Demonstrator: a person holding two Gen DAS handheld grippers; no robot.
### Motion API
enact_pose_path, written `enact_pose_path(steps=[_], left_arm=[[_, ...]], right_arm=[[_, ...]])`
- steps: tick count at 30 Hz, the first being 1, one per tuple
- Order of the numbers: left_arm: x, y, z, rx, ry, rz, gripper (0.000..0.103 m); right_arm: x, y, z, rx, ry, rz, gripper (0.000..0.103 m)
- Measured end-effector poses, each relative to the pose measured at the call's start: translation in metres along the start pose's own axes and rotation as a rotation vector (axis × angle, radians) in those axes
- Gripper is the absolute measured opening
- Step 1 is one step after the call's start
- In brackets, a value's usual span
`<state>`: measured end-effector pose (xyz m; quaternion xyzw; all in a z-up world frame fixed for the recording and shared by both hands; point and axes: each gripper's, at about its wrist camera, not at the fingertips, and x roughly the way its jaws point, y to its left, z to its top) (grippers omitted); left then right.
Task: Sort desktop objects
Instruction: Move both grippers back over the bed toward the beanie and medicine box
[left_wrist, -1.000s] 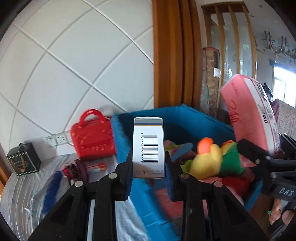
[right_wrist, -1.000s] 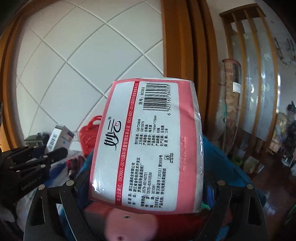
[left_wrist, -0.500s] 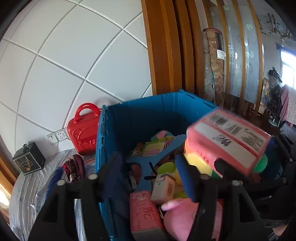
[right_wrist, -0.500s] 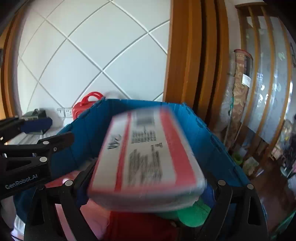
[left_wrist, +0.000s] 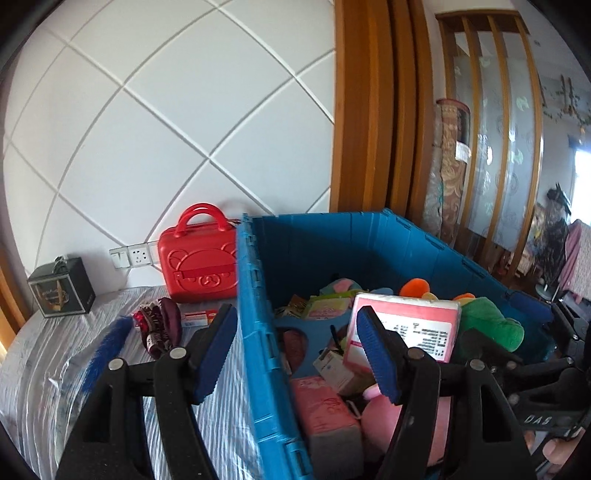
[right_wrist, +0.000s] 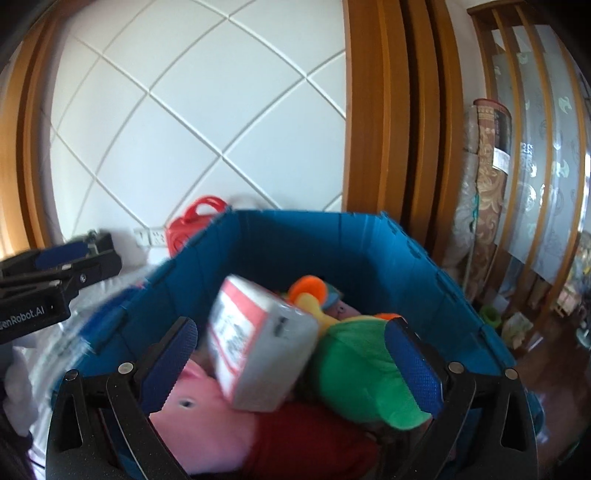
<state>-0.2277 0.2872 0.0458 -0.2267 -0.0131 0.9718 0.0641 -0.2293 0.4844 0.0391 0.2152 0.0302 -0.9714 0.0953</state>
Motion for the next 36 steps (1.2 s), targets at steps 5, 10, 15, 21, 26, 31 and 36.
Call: enact_pose_path(steps=[5,10,15,21,26,31,36], left_arm=[[-0.016,0.057,-0.010,-0.055,-0.011,0.033,0.067],[-0.028,0.140,-0.029,-0.128,0.008,0.081,0.066],[-0.033,0.230,-0.049,-0.141,0.058,0.153,0.067],[-0.020,0.329,-0.068,-0.159,0.137,0.202,0.067],[0.012,0.382,-0.078,-0.164,0.213,0.225,0.066],[0.050,0.406,-0.077,-0.167,0.261,0.205,0.067],[0.107,0.423,-0.069,-0.151,0.300,0.187,0.066]], right_arm=[[-0.020,0.035,0.013,0.040,-0.080,0.073,0.103],[-0.032,0.096,0.024,0.045,-0.145,0.125,0.103],[-0.025,0.174,0.034,0.054,-0.147,0.174,0.103],[0.018,0.266,0.040,0.034,-0.054,0.210,0.103],[0.073,0.320,0.035,-0.008,0.057,0.201,0.103],[0.135,0.344,0.026,-0.028,0.180,0.201,0.103],[0.228,0.344,0.018,-0.007,0.302,0.237,0.103]])
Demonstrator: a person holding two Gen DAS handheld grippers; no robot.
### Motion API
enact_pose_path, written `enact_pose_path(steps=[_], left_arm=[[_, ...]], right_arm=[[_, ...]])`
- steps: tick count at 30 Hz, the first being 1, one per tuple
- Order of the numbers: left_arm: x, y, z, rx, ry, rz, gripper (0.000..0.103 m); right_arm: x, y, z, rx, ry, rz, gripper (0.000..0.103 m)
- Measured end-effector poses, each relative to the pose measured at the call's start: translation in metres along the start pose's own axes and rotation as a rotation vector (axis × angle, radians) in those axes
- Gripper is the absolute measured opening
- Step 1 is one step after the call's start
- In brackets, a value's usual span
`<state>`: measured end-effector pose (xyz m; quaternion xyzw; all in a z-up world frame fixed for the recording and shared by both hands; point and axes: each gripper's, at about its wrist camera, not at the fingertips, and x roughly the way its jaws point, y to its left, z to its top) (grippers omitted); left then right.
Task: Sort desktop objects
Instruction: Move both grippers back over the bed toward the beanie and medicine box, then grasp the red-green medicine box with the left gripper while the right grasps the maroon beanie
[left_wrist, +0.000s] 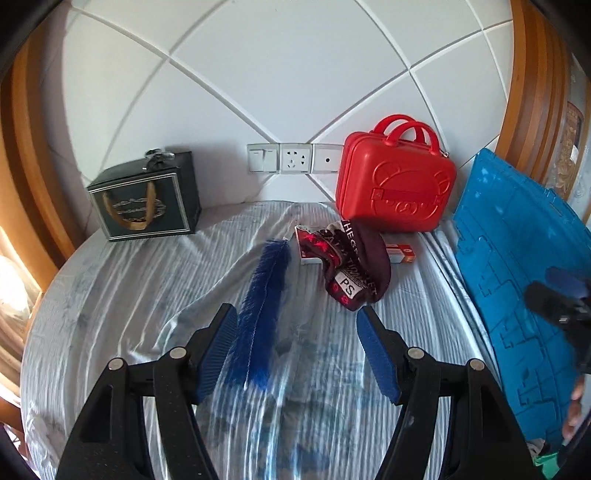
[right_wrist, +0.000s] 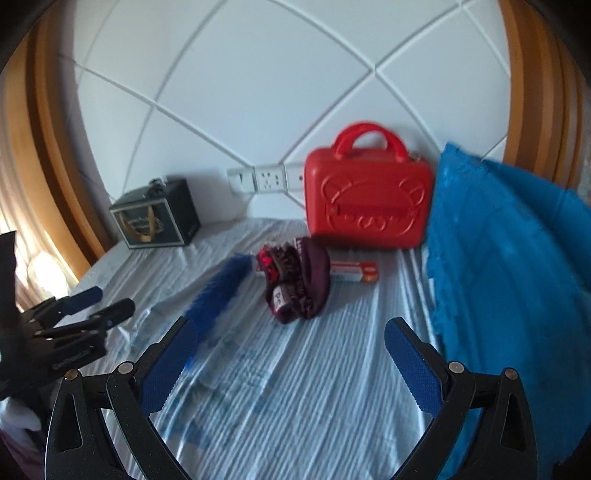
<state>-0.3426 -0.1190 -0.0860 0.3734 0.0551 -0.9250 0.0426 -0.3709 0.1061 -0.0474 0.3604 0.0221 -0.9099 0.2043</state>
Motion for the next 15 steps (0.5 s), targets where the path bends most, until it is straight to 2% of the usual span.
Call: enact_pose_path(steps=[8,11,15], left_arm=[[0.146,-0.003,0.045,0.067,0.104,0.042,0.067],[0.195,0.003,0.054,0.069,0.153,0.083,0.067],[0.250,0.017,0.052,0.037,0.212,0.091,0.066]], right_arm=[[0.163,-0.059,0.019,0.140,0.171,0.018,0.101],[0.216,-0.073,0.023,0.165,0.218,0.017,0.094],[0.276,-0.080,0.022,0.184,0.267,0.020,0.094]])
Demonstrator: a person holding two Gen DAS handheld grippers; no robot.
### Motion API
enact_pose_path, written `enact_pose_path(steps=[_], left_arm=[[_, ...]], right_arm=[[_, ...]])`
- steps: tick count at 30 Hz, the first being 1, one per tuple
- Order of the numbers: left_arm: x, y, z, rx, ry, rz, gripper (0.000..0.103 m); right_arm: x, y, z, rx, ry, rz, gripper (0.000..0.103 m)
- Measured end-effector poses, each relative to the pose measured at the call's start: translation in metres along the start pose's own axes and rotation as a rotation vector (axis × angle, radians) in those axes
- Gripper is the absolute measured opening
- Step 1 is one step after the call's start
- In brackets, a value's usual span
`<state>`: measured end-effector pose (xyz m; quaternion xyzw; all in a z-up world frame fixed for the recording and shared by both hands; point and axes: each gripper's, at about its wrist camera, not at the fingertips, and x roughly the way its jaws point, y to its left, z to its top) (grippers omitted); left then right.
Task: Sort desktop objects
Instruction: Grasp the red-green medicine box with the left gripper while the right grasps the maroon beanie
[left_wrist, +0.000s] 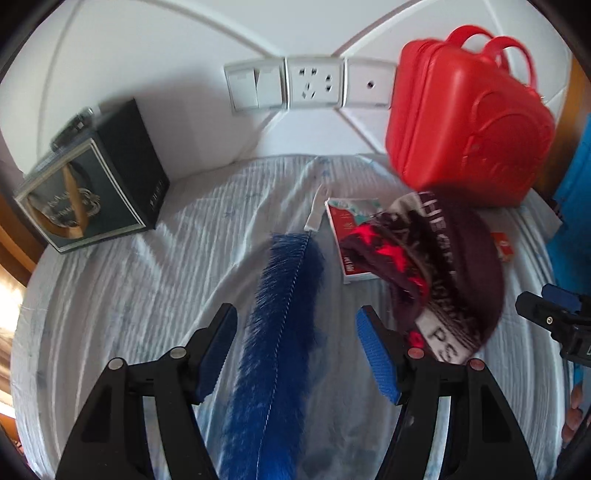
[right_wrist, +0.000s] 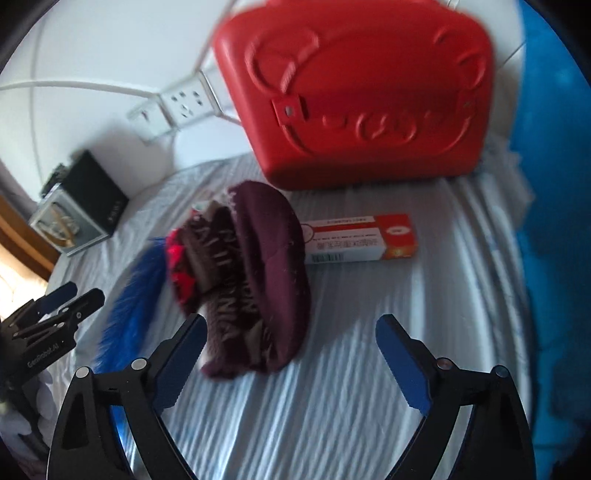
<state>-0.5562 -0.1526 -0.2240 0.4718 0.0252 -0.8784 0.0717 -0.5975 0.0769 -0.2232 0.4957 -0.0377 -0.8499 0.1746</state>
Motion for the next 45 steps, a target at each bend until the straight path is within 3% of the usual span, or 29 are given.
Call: enact_pose_path(steps=[3,4,5,7,11,15,17,19,21,22,23,24,25,26,28,29,33,34,35,38,42,45], left_arm=[[0.029,0.003,0.003,-0.015,0.026,-0.015,0.067],[0.036,0.002,0.004,-0.019,0.029,-0.015,0.067],[0.043,0.002,0.006,-0.021,0.030,-0.019,0.066],[0.056,-0.002,0.011,-0.025,0.036,-0.034,0.066],[0.070,-0.014,0.019,-0.010,0.024,-0.061,0.067],[0.086,-0.034,0.033,0.029,-0.002,-0.089,0.067],[0.097,-0.044,0.043,0.019,0.008,-0.106,0.067],[0.112,-0.055,0.052,0.023,0.038,-0.129,0.067],[0.122,-0.067,0.060,0.023,0.037,-0.159,0.074],[0.128,-0.073,0.063,0.034,0.062,-0.148,0.077],[0.134,-0.078,0.064,0.044,0.085,-0.139,0.078],[0.139,-0.081,0.064,0.050,0.089,-0.135,0.080],[0.140,-0.080,0.063,0.044,0.079,-0.143,0.082],[0.142,-0.076,0.063,0.034,0.077,-0.151,0.087],[0.143,-0.069,0.061,0.031,0.063,-0.152,0.088],[0.142,-0.068,0.059,0.059,0.058,-0.116,0.084],[0.130,-0.060,0.047,0.062,0.051,-0.120,0.074],[0.127,-0.057,0.043,0.052,0.051,-0.119,0.074],[0.122,-0.054,0.037,0.047,0.050,-0.113,0.074],[0.105,-0.041,0.016,0.021,0.065,-0.105,0.074],[0.069,-0.025,-0.031,-0.010,0.086,-0.117,0.073],[0.044,-0.023,-0.070,-0.039,0.106,-0.118,0.073]], right_arm=[[0.035,0.001,0.007,0.003,0.027,0.010,0.094],[0.044,0.002,0.008,0.001,0.037,0.015,0.089],[0.054,0.004,0.010,-0.012,0.051,0.019,0.057],[0.067,0.007,0.009,-0.038,0.072,0.000,0.013],[0.043,-0.016,-0.011,-0.005,0.025,-0.043,0.013],[0.014,-0.063,-0.042,0.068,0.018,-0.231,0.008],[0.008,-0.086,-0.053,0.121,0.039,-0.285,0.008],[0.001,-0.093,-0.057,0.139,0.025,-0.261,0.009],[-0.004,-0.089,-0.055,0.144,0.004,-0.205,0.013],[-0.005,-0.084,-0.052,0.139,-0.015,-0.176,0.024],[-0.006,-0.080,-0.050,0.131,-0.026,-0.161,0.042],[-0.005,-0.074,-0.045,0.120,-0.038,-0.144,0.053],[-0.004,-0.069,-0.042,0.110,-0.047,-0.124,0.070],[-0.002,-0.064,-0.036,0.095,-0.058,-0.096,0.073],[0.006,-0.053,-0.025,0.069,-0.066,-0.061,0.073],[0.013,-0.046,-0.019,0.064,-0.059,-0.031,0.073],[0.047,-0.030,-0.002,0.042,-0.019,0.035,0.073],[0.057,-0.027,0.002,0.031,-0.007,0.030,0.068],[0.068,-0.023,0.005,0.026,0.015,0.049,0.047],[0.076,-0.011,0.002,-0.033,0.037,0.002,0.023],[0.050,-0.012,-0.025,-0.041,0.035,0.012,0.019],[0.031,-0.020,-0.060,0.013,0.089,0.057,0.018]])
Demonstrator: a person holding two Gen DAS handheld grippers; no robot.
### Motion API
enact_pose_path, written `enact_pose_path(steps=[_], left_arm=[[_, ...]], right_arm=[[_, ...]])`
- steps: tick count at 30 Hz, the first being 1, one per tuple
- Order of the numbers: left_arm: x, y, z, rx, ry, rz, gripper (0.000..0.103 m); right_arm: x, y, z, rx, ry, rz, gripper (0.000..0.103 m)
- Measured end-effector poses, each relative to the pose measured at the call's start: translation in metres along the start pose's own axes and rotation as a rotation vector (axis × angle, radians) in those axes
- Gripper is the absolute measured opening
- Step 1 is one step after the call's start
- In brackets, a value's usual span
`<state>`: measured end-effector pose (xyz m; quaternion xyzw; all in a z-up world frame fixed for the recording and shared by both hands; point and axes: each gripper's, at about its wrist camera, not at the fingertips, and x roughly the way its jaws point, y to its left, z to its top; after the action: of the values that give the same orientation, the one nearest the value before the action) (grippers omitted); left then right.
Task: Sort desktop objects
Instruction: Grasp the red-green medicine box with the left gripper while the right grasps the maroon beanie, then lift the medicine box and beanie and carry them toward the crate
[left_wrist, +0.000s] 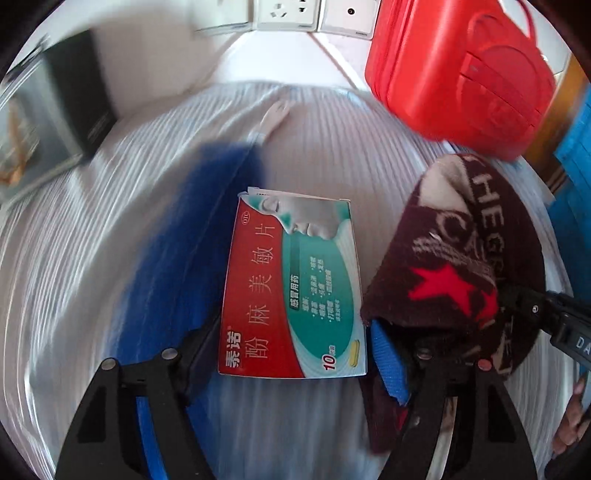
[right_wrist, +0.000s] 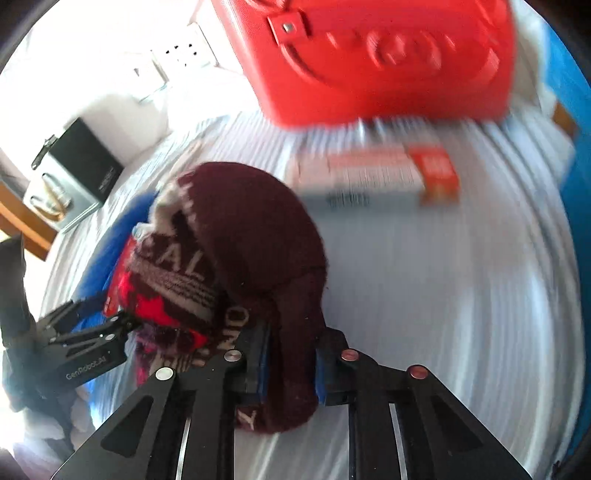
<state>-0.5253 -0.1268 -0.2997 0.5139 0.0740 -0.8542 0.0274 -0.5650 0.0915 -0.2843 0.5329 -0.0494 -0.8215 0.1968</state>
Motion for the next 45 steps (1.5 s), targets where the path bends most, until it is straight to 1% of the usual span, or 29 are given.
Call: enact_pose_path(steps=[2,4,5,6,8,10,12,14,16,17,18,19,20,21,22,24,25,26,27,30,31,33,34,35,36,38,40,43,45], left_arm=[[-0.017,0.006,-0.027,-0.045,0.014,-0.018,0.073],[-0.029,0.009,-0.050,-0.069,0.019,-0.023,0.074],[-0.037,0.010,-0.065,-0.071,0.023,-0.017,0.074],[-0.036,0.012,-0.067,-0.064,0.025,-0.014,0.074],[-0.044,0.010,-0.083,-0.038,0.029,0.000,0.074],[-0.046,0.006,-0.086,-0.013,0.034,0.001,0.074],[-0.051,0.006,-0.084,0.000,0.025,0.028,0.074],[-0.062,0.010,-0.080,-0.011,-0.006,0.004,0.074],[-0.068,0.013,-0.074,-0.028,-0.022,-0.019,0.075],[-0.066,0.012,-0.069,-0.029,-0.017,-0.027,0.078],[-0.062,0.010,-0.065,-0.023,-0.008,-0.035,0.078],[-0.057,0.007,-0.062,-0.013,0.001,-0.031,0.078],[-0.049,0.004,-0.060,-0.005,0.020,-0.020,0.079],[-0.044,0.002,-0.059,0.009,0.027,0.007,0.082],[-0.039,-0.004,-0.056,0.030,0.027,0.044,0.083],[-0.029,-0.008,-0.053,0.051,0.048,0.091,0.084],[-0.024,-0.008,-0.053,0.049,0.062,0.096,0.084],[-0.016,-0.006,-0.053,0.033,0.085,0.090,0.088],[-0.015,-0.003,-0.053,0.011,0.073,0.072,0.088],[-0.014,-0.003,-0.051,0.027,0.054,0.077,0.089],[-0.013,-0.003,-0.052,0.029,0.049,0.078,0.089],[-0.015,-0.006,-0.053,0.038,0.035,0.074,0.081],[-0.016,-0.006,-0.054,0.040,0.016,0.071,0.073],[-0.017,-0.007,-0.055,0.041,0.025,0.060,0.073],[-0.018,-0.009,-0.057,0.044,0.030,0.055,0.073],[-0.020,-0.011,-0.061,0.047,0.031,0.046,0.072],[-0.027,-0.012,-0.064,0.047,0.022,0.039,0.072],[-0.051,-0.011,-0.067,0.030,-0.017,0.030,0.072],[-0.075,-0.009,-0.069,0.020,-0.062,0.027,0.072]], right_arm=[[-0.013,0.002,-0.023,0.023,0.030,0.009,0.017],[-0.028,0.001,-0.047,0.029,0.055,0.002,0.017],[-0.033,-0.002,-0.056,0.040,0.068,-0.002,0.017],[-0.038,-0.006,-0.062,0.054,0.075,-0.003,0.017],[-0.042,-0.006,-0.066,0.070,0.078,-0.016,0.017],[-0.045,-0.003,-0.067,0.063,0.067,-0.053,0.017],[-0.056,0.001,-0.063,0.054,0.038,-0.093,0.017],[-0.068,0.001,-0.060,0.049,-0.004,-0.138,0.017],[-0.071,-0.002,-0.055,0.055,-0.004,-0.151,0.019],[-0.072,-0.005,-0.057,0.046,0.009,-0.142,0.023],[-0.070,-0.005,-0.056,0.039,0.025,-0.127,0.027],[-0.070,-0.005,-0.057,0.040,0.029,-0.107,0.040],[-0.067,-0.003,-0.057,0.040,0.031,-0.078,0.058],[-0.064,-0.001,-0.056,0.036,0.033,-0.057,0.068],[-0.060,0.004,-0.054,0.030,0.033,-0.043,0.076],[-0.054,0.009,-0.051,0.010,0.031,-0.041,0.077],[-0.051,0.009,-0.047,0.006,0.034,-0.042,0.077],[-0.045,0.011,-0.044,0.007,0.034,-0.048,0.077],[-0.042,0.010,-0.042,0.010,0.034,-0.049,0.077],[-0.032,0.009,-0.037,0.008,0.034,-0.051,0.077],[-0.029,0.010,-0.036,0.001,0.030,-0.058,0.077],[-0.024,0.011,-0.034,-0.004,0.012,-0.080,0.065],[-0.021,0.011,-0.034,-0.002,0.012,-0.078,0.050],[-0.019,0.012,-0.034,-0.002,0.018,-0.085,0.030],[-0.017,0.014,-0.035,-0.004,0.024,-0.081,0.025],[-0.021,0.020,-0.037,-0.020,0.020,-0.064,0.019],[-0.034,0.031,-0.040,-0.055,-0.003,-0.054,0.018],[-0.058,0.044,-0.042,-0.072,-0.043,-0.020,0.017],[-0.077,0.054,-0.042,-0.087,-0.078,0.004,0.016]])
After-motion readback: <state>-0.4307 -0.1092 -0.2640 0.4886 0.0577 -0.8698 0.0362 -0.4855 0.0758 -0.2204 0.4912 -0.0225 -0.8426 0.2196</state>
